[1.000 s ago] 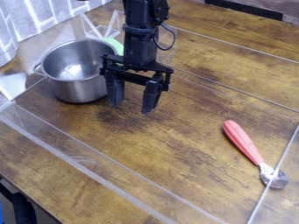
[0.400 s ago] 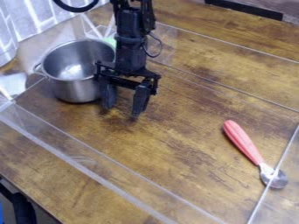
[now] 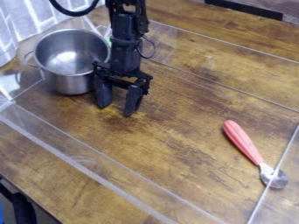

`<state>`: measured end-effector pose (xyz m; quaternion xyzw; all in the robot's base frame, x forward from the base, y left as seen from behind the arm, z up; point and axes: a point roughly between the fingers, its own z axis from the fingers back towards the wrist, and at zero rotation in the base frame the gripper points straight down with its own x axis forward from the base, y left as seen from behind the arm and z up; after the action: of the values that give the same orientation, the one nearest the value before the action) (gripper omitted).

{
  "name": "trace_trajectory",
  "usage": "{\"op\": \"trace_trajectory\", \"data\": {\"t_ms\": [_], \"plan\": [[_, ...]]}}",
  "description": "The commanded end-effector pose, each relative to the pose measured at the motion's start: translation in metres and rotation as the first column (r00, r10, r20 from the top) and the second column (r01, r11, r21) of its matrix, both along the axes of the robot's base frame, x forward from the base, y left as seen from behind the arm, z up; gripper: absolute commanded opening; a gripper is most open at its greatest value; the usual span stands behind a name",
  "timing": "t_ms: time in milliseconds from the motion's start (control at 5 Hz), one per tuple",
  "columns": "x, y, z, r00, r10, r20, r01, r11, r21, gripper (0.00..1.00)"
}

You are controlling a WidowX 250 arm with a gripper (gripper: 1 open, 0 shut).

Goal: Remove the green object from the silver pot and put it on the table

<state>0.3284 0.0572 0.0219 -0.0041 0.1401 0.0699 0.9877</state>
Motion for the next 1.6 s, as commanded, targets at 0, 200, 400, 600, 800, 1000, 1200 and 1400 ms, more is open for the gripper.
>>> {"op": "trace_trajectory", "data": {"t_ms": [0, 200, 400, 600, 800, 1000, 1200, 1400], "plan": [[0.006, 0.010, 0.016, 0.997, -0.027, 0.066, 0.028, 0.999, -0.018, 0.00], [0.011, 0.010, 0.014, 0.992, -0.085, 0.097, 0.091, 0.994, -0.055, 0.00], [0.014, 0.002, 0.017, 0.989, -0.076, 0.129, 0.088, 0.992, -0.091, 0.00], [0.016, -0.005, 0.017, 0.987, -0.060, 0.146, 0.076, 0.991, -0.111, 0.00], [0.020, -0.012, 0.014, 0.984, -0.081, 0.160, 0.102, 0.987, -0.127, 0.00], [0.023, -0.020, 0.011, 0.980, -0.103, 0.169, 0.128, 0.982, -0.139, 0.00], [0.021, -0.020, 0.019, 0.979, -0.099, 0.178, 0.126, 0.981, -0.148, 0.00], [0.019, -0.019, 0.027, 0.978, -0.094, 0.185, 0.124, 0.980, -0.155, 0.00]]}}
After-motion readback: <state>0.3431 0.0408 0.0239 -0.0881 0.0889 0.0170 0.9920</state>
